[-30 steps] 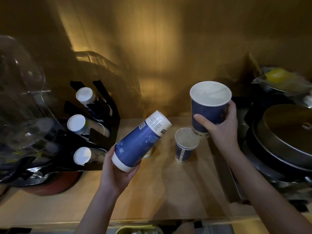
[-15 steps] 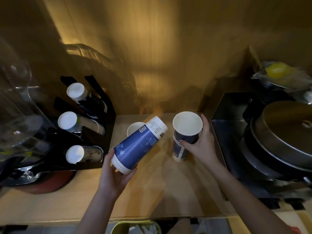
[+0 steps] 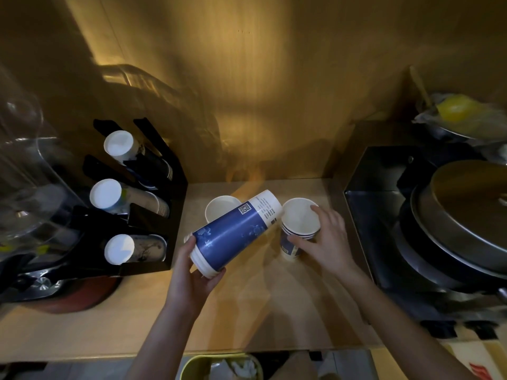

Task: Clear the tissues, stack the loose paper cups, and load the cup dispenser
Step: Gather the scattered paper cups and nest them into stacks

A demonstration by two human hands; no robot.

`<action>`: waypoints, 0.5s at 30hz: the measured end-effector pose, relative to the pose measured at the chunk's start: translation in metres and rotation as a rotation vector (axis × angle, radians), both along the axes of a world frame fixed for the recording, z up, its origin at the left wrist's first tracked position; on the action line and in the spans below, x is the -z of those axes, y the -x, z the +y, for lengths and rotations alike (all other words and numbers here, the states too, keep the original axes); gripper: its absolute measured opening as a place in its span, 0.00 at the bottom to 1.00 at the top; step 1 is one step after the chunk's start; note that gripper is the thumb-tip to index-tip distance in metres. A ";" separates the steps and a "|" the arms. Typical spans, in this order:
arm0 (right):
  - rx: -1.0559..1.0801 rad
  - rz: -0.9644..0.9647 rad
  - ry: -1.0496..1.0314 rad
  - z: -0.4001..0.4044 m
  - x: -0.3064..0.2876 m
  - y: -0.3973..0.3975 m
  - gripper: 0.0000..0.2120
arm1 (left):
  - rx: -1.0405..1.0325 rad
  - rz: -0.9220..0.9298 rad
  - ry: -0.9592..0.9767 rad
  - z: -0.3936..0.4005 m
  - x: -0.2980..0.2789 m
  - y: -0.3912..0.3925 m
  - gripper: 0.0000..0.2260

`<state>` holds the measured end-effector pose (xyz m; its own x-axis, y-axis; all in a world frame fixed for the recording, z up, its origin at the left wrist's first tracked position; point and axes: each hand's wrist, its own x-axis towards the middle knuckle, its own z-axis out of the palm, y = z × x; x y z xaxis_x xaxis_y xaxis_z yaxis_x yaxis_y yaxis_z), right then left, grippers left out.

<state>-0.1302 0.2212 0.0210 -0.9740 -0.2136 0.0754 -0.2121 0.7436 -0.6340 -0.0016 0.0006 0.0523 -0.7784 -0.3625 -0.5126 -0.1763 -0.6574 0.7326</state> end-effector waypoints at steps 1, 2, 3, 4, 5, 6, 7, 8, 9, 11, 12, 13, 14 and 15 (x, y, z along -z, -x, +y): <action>-0.006 0.031 0.027 -0.001 -0.006 0.000 0.40 | -0.003 0.008 0.048 0.001 0.000 0.000 0.09; -0.017 0.058 0.052 -0.004 -0.014 0.000 0.40 | -0.001 0.013 0.062 0.001 0.000 0.001 0.10; -0.041 0.079 0.077 -0.008 -0.023 0.000 0.40 | 0.006 0.012 0.056 0.001 -0.002 0.001 0.13; -0.084 0.102 0.098 -0.013 -0.033 -0.001 0.40 | 0.016 0.006 0.075 0.001 -0.004 0.002 0.15; -0.146 0.140 0.107 -0.019 -0.043 -0.003 0.41 | 0.024 0.005 0.115 0.002 -0.006 0.003 0.16; -0.221 0.184 0.092 -0.025 -0.053 -0.005 0.42 | 0.035 0.009 0.160 0.002 -0.006 0.004 0.17; -0.305 0.216 0.052 -0.032 -0.062 -0.009 0.42 | 0.049 0.017 0.191 0.005 -0.010 0.005 0.18; -0.394 0.235 -0.003 -0.039 -0.068 -0.013 0.43 | 0.062 0.028 0.215 0.006 -0.013 0.006 0.19; -0.485 0.273 -0.074 -0.046 -0.072 -0.017 0.43 | 0.072 0.044 0.234 0.009 -0.016 0.007 0.22; -0.616 0.426 -0.261 -0.059 -0.071 -0.021 0.43 | 0.084 0.065 0.269 0.013 -0.022 0.010 0.25; -0.642 0.484 -0.338 -0.063 -0.069 -0.021 0.43 | 0.078 0.062 0.281 0.014 -0.024 0.010 0.26; -0.648 0.504 -0.373 -0.066 -0.066 -0.020 0.43 | 0.072 0.055 0.286 0.015 -0.025 0.011 0.28; -0.649 0.497 -0.374 -0.068 -0.063 -0.019 0.42 | 0.072 0.047 0.289 0.015 -0.025 0.011 0.29; -0.648 0.482 -0.359 -0.069 -0.062 -0.019 0.40 | 0.077 0.044 0.297 0.016 -0.024 0.010 0.29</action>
